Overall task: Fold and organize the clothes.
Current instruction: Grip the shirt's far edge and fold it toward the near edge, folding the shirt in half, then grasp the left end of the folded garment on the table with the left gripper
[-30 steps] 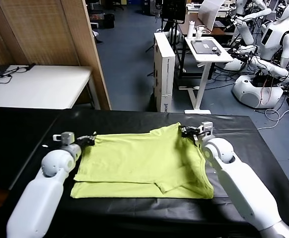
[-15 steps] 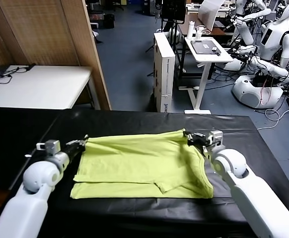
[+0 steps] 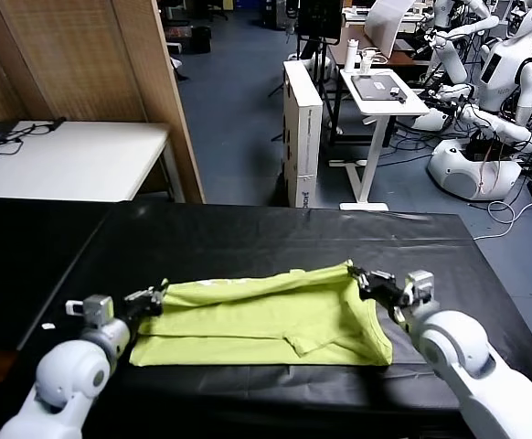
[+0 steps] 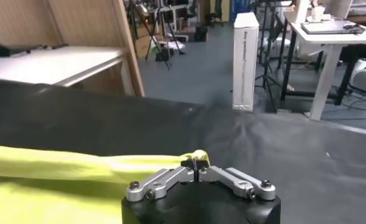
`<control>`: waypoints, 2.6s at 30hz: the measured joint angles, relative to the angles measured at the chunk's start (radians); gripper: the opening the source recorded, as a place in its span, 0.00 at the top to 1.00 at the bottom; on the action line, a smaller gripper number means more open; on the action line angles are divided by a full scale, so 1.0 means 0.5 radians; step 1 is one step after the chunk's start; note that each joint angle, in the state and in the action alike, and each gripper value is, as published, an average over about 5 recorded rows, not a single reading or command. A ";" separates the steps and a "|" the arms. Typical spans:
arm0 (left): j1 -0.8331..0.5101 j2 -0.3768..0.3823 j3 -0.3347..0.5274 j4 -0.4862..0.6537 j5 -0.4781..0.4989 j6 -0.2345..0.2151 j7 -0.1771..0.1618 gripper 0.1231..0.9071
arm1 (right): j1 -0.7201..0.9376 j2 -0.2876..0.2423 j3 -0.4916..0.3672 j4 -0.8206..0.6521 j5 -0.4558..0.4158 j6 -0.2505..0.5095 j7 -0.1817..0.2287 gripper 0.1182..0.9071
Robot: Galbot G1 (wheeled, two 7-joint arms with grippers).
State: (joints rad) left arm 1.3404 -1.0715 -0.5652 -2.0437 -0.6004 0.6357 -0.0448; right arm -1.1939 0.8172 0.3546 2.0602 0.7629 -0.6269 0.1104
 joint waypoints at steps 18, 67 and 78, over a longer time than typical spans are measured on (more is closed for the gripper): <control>0.196 -0.018 -0.122 -0.115 0.070 -0.036 0.008 0.96 | -0.313 -0.109 0.078 0.241 0.017 -0.219 0.063 0.97; 0.034 -0.155 -0.141 0.086 0.138 -0.035 -0.068 0.00 | -0.081 0.294 0.230 -0.148 -0.049 -0.057 0.063 0.00; -0.055 -0.166 -0.094 0.256 0.147 -0.037 -0.044 0.00 | 0.048 0.416 0.165 -0.395 -0.096 -0.033 0.045 0.00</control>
State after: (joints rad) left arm 1.3129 -1.1547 -0.6120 -1.9156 -0.5272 0.6172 -0.0666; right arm -1.1699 1.0251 0.4372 1.8628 0.7148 -0.6432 0.1329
